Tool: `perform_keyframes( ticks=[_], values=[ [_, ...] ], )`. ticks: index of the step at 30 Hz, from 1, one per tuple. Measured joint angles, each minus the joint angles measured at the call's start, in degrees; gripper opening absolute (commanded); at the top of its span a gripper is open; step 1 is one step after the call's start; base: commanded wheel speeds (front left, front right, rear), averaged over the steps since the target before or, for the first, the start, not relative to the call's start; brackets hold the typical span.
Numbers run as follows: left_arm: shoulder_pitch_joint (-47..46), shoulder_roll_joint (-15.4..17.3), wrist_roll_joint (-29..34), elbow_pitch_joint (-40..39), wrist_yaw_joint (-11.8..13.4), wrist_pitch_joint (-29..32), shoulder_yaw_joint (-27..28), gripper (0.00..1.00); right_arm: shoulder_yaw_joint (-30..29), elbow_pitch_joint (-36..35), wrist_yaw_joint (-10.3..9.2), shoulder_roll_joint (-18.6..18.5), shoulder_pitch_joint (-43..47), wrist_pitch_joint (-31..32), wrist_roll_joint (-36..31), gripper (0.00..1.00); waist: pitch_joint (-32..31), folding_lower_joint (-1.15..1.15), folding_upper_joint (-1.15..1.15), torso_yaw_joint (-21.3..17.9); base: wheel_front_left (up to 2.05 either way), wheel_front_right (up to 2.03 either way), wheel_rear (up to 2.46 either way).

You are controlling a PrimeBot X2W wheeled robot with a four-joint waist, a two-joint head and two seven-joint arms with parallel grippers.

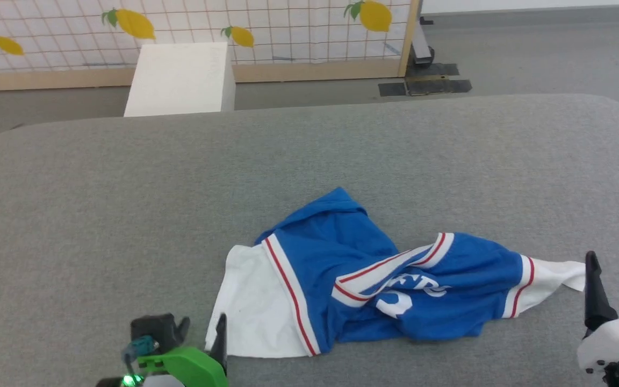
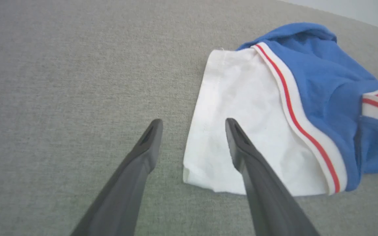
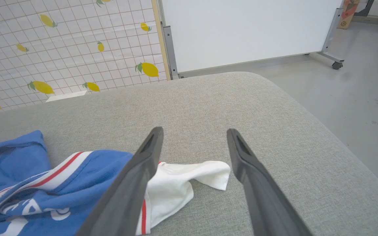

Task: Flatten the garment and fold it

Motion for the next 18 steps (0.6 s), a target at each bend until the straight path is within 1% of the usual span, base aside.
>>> perform_keyframes(
  ticks=[2, 4, 7, 11, 15, 16, 17, 18],
  values=[
    [0.7, 0.0, 0.0, -0.3, 1.0, 3.7, -0.6, 1.00, 1.3, -0.1, 0.00, 0.0, 0.2, 0.0, 0.4, 1.00, -0.1, 0.00, 0.00, -0.6, 0.00, 0.00, 0.00],
    [1.2, -0.1, 0.0, -0.5, 2.7, 7.8, -1.0, 1.00, 2.6, -0.1, 0.00, 0.0, 0.8, 0.0, 1.0, 1.00, -0.2, 0.00, 0.00, -1.3, 0.00, 0.00, 0.00],
    [1.5, -0.1, -0.5, -0.6, 4.5, 12.7, -1.3, 1.00, 3.8, -0.3, 0.00, 0.0, 1.5, 0.0, 1.6, 1.00, -0.2, 0.00, 0.00, -2.1, 0.00, 0.00, 0.00],
    [1.3, -0.2, -1.7, -0.8, 5.7, 16.6, -2.2, 1.00, 4.6, -0.8, 0.00, 0.0, 1.6, 0.0, 2.1, 1.00, 0.0, 0.00, 0.00, -3.0, 0.00, 0.00, 0.00],
    [0.9, -0.2, -2.4, -1.1, 5.8, 18.1, -3.3, 1.00, 5.1, -1.6, 0.00, 0.0, 1.6, 0.1, 2.6, 1.00, 0.6, 0.00, 0.00, -3.8, 0.00, 0.00, 0.00],
    [0.7, -0.2, -2.4, -1.1, 5.8, 18.1, -3.4, 0.80, 5.3, -1.7, 0.00, 0.0, 1.6, 0.1, 2.6, 1.00, 0.7, 0.00, 0.00, -3.9, 0.00, 0.00, 0.00],
    [0.5, -0.2, -2.4, -1.1, 5.8, 17.8, -3.6, 0.30, 5.4, -1.9, 0.00, 0.0, 1.6, 0.1, 2.8, 1.00, 0.9, 0.00, 0.00, -4.1, 0.00, 0.00, 0.00],
    [0.1, -0.2, -2.4, -1.0, 5.7, 17.3, -3.8, 0.00, 5.5, -2.0, 0.00, 0.0, 1.6, 0.1, 3.1, 1.00, 1.2, 0.00, 0.00, -4.2, 0.00, 0.00, 0.00]
  ],
)
